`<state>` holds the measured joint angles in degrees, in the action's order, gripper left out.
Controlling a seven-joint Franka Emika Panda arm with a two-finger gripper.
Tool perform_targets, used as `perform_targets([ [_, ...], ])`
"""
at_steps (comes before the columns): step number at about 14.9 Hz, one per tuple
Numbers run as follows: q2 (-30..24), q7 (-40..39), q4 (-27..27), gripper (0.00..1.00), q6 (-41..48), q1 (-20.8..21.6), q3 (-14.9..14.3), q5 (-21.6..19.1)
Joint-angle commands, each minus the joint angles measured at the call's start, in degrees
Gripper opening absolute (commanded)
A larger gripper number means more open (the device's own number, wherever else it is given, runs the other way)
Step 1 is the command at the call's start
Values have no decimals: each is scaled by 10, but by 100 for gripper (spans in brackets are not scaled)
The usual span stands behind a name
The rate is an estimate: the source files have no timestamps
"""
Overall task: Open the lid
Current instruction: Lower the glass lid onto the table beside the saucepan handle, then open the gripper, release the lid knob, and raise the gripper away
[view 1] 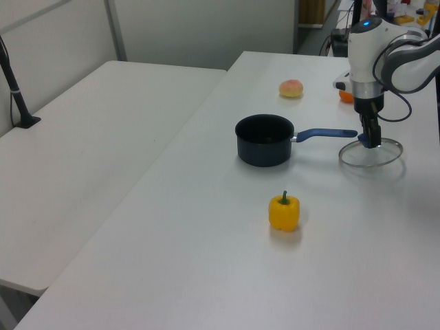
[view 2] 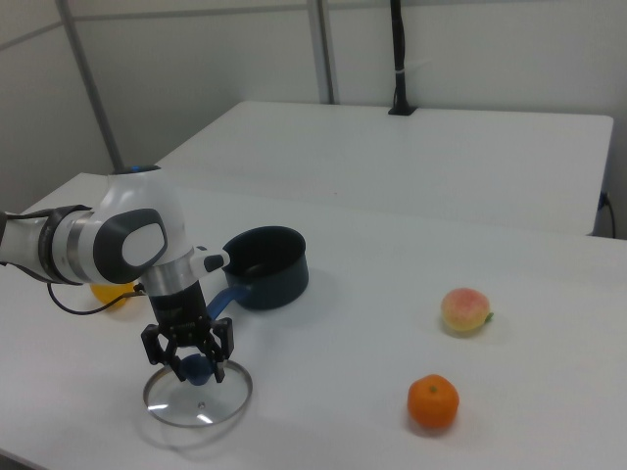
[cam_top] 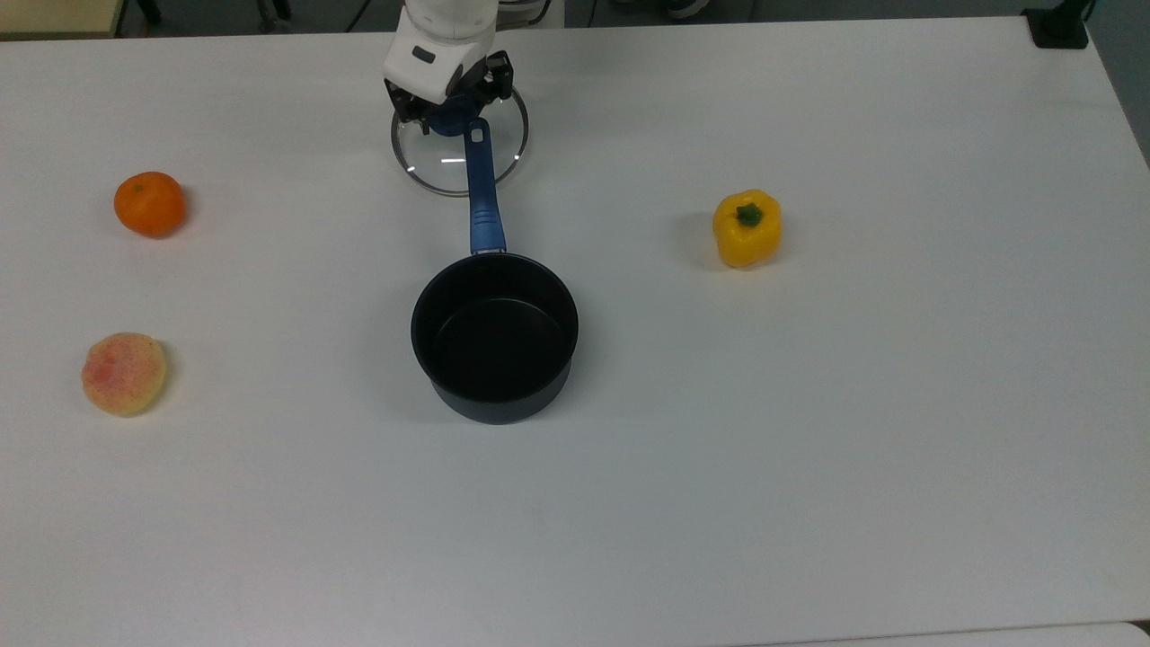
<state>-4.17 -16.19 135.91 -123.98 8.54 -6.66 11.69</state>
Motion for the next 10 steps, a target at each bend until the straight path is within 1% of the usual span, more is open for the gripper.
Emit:
perform_targets([
  [1, 1, 18, 6, 81, -9, 4, 0, 9],
  [3, 2, 19, 5, 88, -8, 4, 0, 8],
  [5, -2, 19, 5, 93, -4, 3, 0, 6],
  [6, -5, 19, 3, 99, 6, 4, 0, 6],
  [8, -14, 19, -8, 100, 42, 5, 0, 6],
  [10, -24, 19, -30, 100, 99, 7, 1, 3],
])
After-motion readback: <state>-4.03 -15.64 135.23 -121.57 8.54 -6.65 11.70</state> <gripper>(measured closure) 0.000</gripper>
